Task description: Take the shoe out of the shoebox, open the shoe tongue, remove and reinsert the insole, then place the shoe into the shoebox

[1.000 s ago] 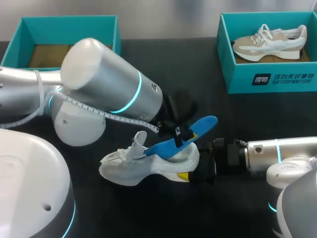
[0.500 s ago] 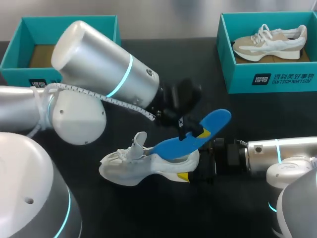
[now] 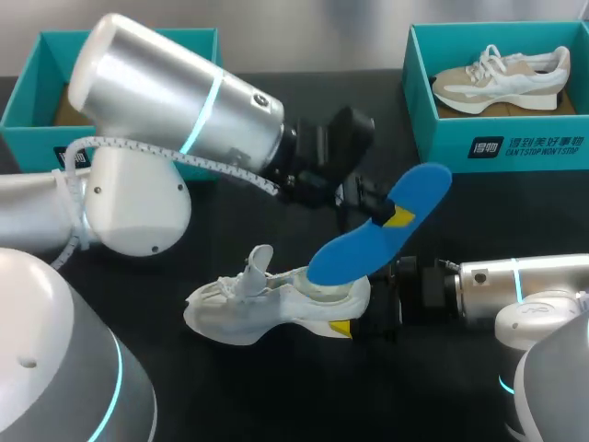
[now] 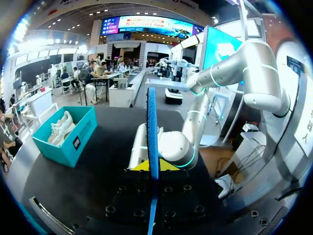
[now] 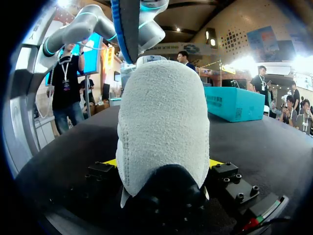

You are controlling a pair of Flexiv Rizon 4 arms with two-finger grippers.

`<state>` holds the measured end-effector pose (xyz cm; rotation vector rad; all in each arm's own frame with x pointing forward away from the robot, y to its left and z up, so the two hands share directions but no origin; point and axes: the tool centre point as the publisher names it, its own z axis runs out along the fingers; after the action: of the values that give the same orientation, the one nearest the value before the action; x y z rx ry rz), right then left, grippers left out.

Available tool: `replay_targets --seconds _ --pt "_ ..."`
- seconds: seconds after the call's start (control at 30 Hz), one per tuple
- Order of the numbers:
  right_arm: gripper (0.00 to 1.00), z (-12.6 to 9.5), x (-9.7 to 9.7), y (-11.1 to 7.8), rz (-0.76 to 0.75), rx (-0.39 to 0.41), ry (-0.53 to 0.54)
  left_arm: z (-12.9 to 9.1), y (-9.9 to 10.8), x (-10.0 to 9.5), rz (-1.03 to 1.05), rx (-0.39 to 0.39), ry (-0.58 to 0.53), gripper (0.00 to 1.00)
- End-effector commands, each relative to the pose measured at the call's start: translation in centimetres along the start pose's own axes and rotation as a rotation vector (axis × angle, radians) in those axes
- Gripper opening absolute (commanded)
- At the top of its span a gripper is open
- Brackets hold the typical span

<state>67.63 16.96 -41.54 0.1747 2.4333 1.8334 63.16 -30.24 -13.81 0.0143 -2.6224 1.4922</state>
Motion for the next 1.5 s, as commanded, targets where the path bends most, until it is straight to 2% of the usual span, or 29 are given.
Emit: replay_targets --seconds 0.03,0.07,0.8,0.97,1.27,1.5 --pt "0.0 0.0 0.1 0.0 0.001 0.006 0.001 -3.1 -1.1 0.8 0.037 0.049 0.037 0.0" --pt "0.0 0.0 0.1 0.0 0.001 0.006 0.001 -3.8 -1.6 0.8 0.038 0.064 0.036 0.0" --pt "0.0 0.0 0.1 0.0 0.001 0.006 0.001 -3.8 -1.6 0.8 0.038 0.064 0.036 0.0" --pt "0.0 0.0 0.1 0.0 0.001 0.006 0.001 -5.1 -2.2 1.4 0.056 0.132 0.027 0.0" --pt "0.0 0.0 0.1 0.0 0.001 0.006 0.001 -9.6 -5.0 4.1 0.106 0.342 0.047 0.0" --pt "0.0 0.0 0.1 0.0 0.001 0.006 0.001 -9.6 -5.0 4.1 0.106 0.342 0.047 0.0"
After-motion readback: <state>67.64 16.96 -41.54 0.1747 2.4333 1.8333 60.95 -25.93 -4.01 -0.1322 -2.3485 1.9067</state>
